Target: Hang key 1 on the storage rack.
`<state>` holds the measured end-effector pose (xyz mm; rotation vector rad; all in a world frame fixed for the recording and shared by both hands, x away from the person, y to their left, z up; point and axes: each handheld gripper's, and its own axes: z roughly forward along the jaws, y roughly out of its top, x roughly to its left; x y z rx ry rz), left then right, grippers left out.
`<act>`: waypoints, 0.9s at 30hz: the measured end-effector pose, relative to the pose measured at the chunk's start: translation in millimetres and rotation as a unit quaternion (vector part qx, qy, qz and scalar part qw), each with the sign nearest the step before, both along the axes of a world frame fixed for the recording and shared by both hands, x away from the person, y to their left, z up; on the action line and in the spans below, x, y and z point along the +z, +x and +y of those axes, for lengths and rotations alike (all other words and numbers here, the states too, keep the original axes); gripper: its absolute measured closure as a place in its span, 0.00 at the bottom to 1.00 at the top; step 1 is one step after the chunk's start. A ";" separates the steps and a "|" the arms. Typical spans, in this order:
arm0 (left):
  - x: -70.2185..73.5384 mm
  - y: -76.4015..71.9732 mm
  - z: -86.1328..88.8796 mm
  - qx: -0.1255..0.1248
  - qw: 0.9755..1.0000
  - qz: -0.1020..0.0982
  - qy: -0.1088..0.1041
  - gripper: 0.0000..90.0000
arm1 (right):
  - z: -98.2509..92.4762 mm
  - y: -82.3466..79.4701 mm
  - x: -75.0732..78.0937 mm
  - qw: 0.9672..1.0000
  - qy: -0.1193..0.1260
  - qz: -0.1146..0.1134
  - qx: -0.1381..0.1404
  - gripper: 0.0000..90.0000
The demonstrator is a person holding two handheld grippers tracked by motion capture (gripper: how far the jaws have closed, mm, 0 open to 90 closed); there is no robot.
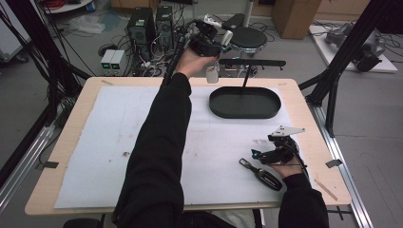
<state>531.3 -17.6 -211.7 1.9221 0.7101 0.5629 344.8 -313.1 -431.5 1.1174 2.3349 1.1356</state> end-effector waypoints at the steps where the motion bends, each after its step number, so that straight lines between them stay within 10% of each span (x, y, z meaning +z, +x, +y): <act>1: -0.2 0.7 -3.2 -0.001 1.000 0.001 0.001 0.83 | 0.0 0.0 -0.1 1.000 0.000 -0.001 0.000 0.02; 27: -18.9 18.9 -39.8 0.014 1.000 0.002 0.025 0.83 | 0.0 0.4 -0.7 1.000 0.002 0.002 0.005 0.02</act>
